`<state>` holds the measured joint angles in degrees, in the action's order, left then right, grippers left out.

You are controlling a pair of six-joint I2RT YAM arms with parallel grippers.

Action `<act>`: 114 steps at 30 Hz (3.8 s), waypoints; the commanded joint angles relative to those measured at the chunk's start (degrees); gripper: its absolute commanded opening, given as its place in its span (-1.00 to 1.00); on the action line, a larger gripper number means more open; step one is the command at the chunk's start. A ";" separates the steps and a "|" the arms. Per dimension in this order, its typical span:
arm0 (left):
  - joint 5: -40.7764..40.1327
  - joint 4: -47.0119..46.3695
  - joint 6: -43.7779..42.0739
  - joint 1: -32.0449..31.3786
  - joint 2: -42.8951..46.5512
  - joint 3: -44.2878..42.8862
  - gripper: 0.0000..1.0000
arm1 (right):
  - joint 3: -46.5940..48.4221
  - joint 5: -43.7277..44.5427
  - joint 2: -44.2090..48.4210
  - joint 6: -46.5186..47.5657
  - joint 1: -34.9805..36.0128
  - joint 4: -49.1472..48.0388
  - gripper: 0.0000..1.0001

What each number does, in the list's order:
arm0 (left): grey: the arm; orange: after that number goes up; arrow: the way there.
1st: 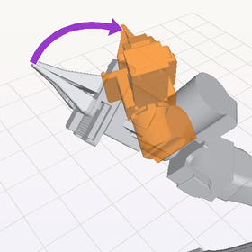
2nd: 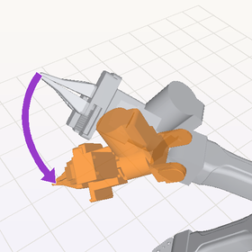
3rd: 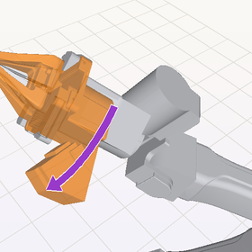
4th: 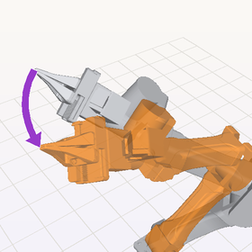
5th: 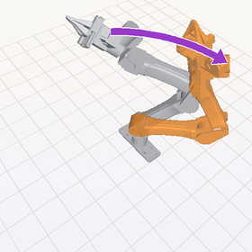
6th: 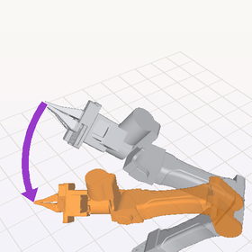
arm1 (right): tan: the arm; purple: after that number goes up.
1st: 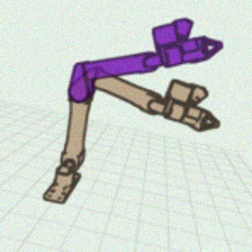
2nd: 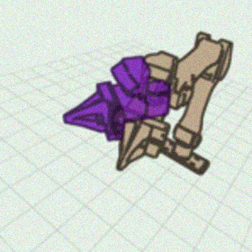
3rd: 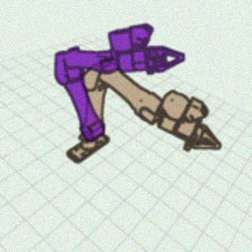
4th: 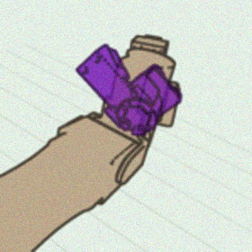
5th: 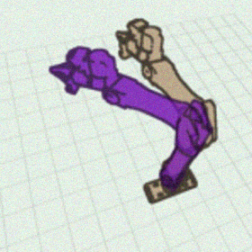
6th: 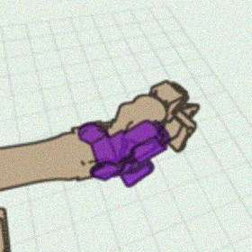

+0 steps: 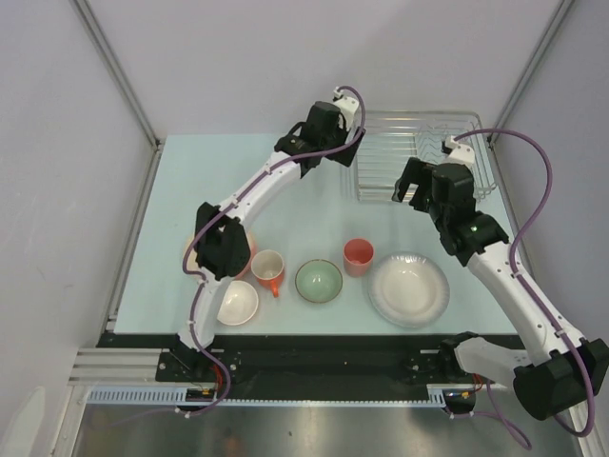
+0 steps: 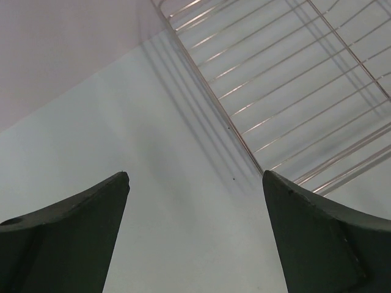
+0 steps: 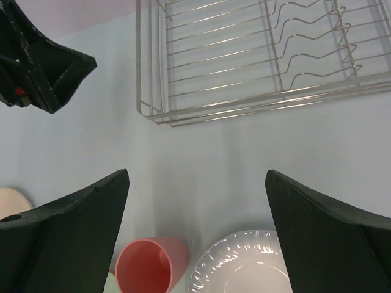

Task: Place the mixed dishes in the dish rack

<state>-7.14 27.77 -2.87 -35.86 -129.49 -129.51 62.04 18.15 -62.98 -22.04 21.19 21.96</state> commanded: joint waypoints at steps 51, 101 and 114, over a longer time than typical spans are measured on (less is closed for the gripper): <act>0.55 -13.36 14.74 2.37 -8.15 12.08 -0.29 | -3.59 9.18 7.08 -2.13 4.74 2.30 0.99; -0.78 -8.71 10.34 16.34 32.90 66.58 -0.64 | 26.89 -3.21 -50.21 -7.58 -10.82 2.83 0.99; 3.62 -5.89 11.14 16.26 33.78 69.49 -0.67 | 42.72 -10.24 -62.61 -3.80 -11.61 4.41 0.99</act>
<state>-6.15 13.89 10.33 -19.59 -96.16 -62.22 100.29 10.11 -124.20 -28.18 9.15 25.65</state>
